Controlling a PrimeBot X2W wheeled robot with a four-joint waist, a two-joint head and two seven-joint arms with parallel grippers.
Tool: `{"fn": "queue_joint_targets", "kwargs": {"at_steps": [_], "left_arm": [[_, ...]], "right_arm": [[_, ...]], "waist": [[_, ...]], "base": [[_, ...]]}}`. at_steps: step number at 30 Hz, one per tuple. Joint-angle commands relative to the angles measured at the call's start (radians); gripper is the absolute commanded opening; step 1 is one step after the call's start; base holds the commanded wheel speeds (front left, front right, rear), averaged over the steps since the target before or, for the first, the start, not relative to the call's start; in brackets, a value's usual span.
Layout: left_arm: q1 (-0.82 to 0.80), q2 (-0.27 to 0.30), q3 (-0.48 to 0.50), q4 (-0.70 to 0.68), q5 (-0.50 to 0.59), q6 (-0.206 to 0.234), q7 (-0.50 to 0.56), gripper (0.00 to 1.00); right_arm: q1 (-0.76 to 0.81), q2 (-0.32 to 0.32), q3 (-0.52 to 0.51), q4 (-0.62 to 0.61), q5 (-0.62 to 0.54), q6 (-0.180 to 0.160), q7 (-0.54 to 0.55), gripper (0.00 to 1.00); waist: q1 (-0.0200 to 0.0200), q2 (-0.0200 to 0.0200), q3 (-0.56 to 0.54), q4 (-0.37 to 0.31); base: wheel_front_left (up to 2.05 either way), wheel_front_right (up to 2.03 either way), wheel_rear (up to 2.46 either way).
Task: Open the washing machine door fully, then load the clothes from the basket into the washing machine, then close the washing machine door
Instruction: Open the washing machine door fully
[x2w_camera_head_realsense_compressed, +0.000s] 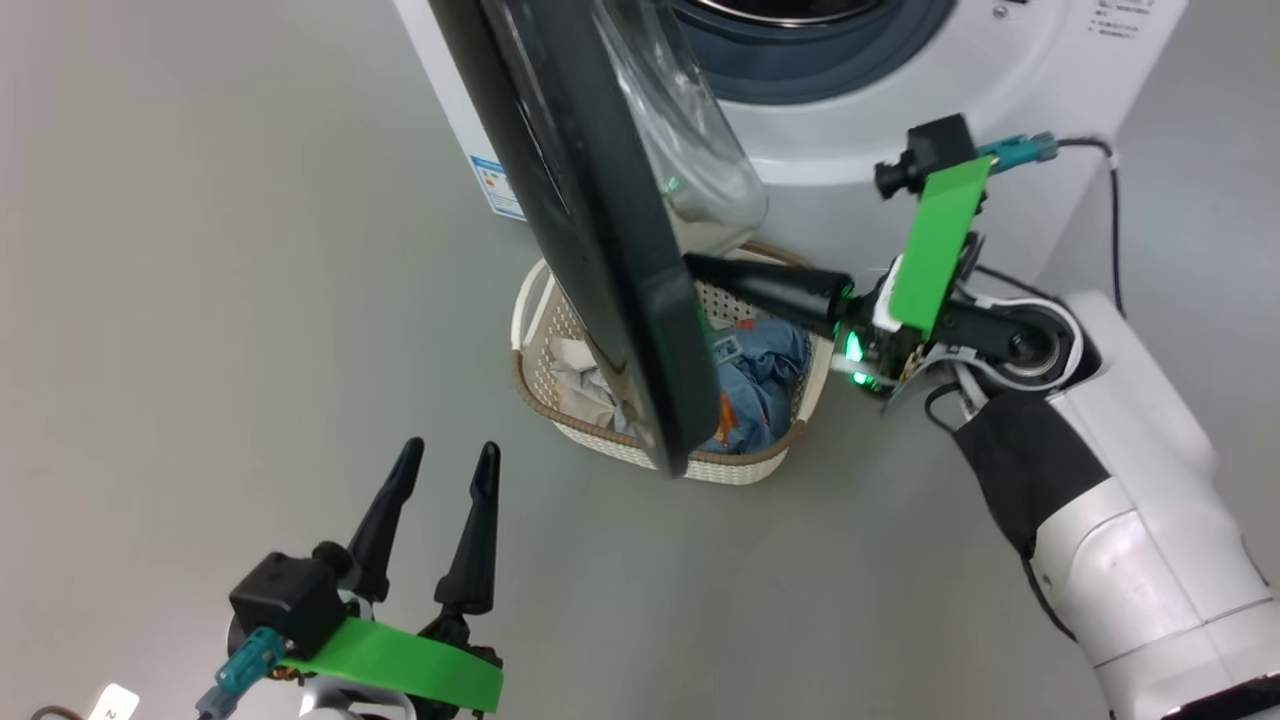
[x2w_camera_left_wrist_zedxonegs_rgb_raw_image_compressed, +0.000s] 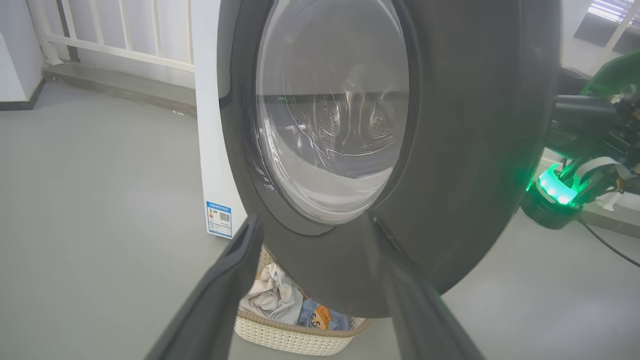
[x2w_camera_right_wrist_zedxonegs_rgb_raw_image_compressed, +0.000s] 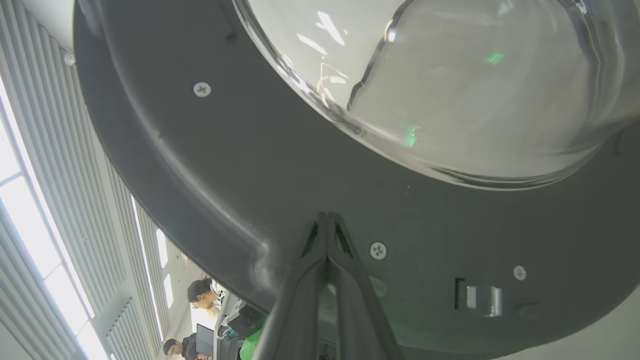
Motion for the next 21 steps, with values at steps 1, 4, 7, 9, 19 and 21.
{"fn": "queue_joint_targets", "kwargs": {"at_steps": [1, 4, 7, 9, 19, 21], "left_arm": [[0.001, 0.017, 0.040, -0.018, 0.009, -0.001, -0.006, 1.00], [0.014, 0.017, 0.051, -0.019, 0.011, 0.001, -0.006, 1.00], [0.020, 0.017, 0.058, -0.019, 0.014, 0.001, -0.006, 1.00], [0.021, 0.017, 0.061, -0.018, 0.015, 0.001, -0.006, 1.00], [0.017, 0.017, 0.072, 0.007, 0.017, -0.001, -0.006, 1.00], [0.016, 0.017, 0.078, 0.016, 0.013, -0.001, -0.006, 1.00]], "right_arm": [[0.018, 0.043, 0.025, -0.038, -0.002, 0.010, 0.014, 0.00], [0.036, 0.058, 0.047, -0.050, -0.004, 0.010, 0.022, 0.00], [0.043, 0.066, 0.061, -0.054, -0.006, 0.010, 0.022, 0.00], [0.048, 0.069, 0.066, -0.054, -0.008, 0.010, 0.017, 0.00], [0.085, 0.060, 0.060, -0.066, -0.044, 0.010, -0.039, 0.30], [0.099, 0.053, 0.057, -0.072, -0.050, 0.010, -0.052, 0.46]], "waist": [[0.0000, -0.0001, -0.012, 0.013], [0.0000, -0.0001, -0.021, 0.029], [0.0000, -0.0001, -0.026, 0.036], [0.0000, -0.0001, -0.030, 0.040], [0.0000, -0.0001, -0.058, 0.006], [0.0000, -0.0001, -0.067, -0.006]], "base": [[0.00, 0.00, 0.00], [0.00, 0.00, 0.00], [0.00, 0.00, 0.00], [0.00, 0.00, 0.00], [0.00, 0.00, 0.00], [0.00, 0.00, 0.00]]}}
